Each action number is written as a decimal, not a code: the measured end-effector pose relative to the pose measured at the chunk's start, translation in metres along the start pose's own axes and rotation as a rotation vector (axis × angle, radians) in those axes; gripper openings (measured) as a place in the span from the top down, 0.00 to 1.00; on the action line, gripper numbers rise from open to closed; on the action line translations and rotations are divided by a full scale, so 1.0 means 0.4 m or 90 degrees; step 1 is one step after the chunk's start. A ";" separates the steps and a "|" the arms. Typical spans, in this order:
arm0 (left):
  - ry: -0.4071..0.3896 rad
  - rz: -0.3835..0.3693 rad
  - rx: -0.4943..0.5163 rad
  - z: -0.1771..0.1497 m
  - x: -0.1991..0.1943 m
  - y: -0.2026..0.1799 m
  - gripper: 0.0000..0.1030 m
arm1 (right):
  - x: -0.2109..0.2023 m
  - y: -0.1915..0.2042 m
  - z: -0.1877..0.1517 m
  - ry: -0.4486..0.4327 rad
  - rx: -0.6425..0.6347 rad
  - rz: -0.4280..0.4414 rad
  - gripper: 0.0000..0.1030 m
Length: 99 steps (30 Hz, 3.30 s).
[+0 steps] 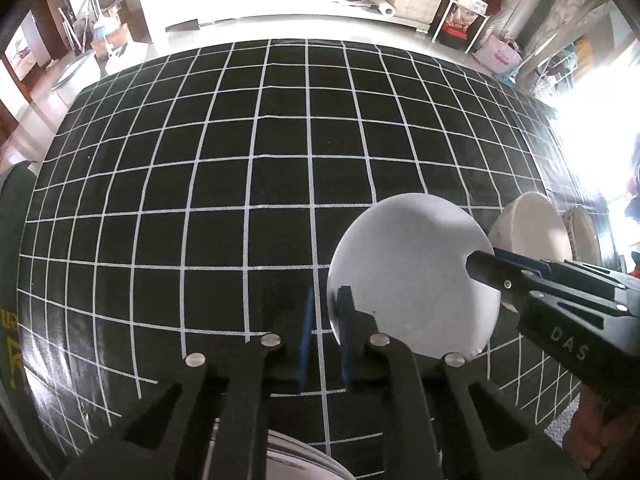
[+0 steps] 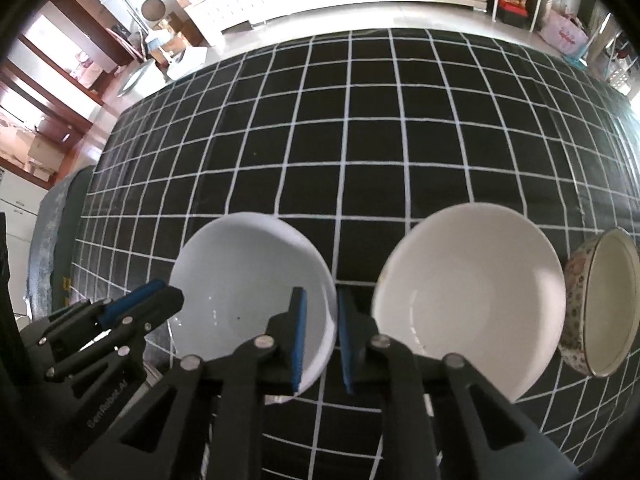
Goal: Organize plates and bowls
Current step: 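Close both tools on the rim of the red-emblem white bowl, then lift the bowl with both tools and lower it onto the bear plate, then open both tools and grip the rim of the plain white bowl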
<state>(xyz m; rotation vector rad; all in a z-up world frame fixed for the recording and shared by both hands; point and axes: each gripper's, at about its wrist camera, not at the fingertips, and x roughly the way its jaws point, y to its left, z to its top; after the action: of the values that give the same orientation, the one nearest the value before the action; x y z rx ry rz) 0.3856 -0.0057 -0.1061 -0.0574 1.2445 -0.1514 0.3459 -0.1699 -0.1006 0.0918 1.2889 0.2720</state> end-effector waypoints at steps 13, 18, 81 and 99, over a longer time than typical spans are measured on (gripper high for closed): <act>0.011 -0.002 0.003 -0.065 -0.018 -0.030 0.93 | -0.008 -0.031 -0.053 0.005 0.035 0.007 0.87; 0.019 -0.012 -0.005 -0.122 -0.037 -0.038 0.93 | -0.021 -0.048 -0.101 -0.001 0.043 0.024 0.87; -0.015 -0.077 0.089 -0.085 -0.168 -0.290 0.93 | -0.263 -0.251 -0.150 -0.074 0.098 -0.038 0.86; 0.046 -0.135 0.100 0.069 0.031 -0.310 0.93 | -0.132 -0.311 -0.034 -0.018 0.110 -0.046 0.86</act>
<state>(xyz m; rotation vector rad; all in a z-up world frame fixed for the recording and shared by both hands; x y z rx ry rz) 0.4052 -0.1313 -0.0934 -0.0484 1.2929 -0.4384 0.3381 -0.3041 -0.0824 0.1956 1.2828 0.0972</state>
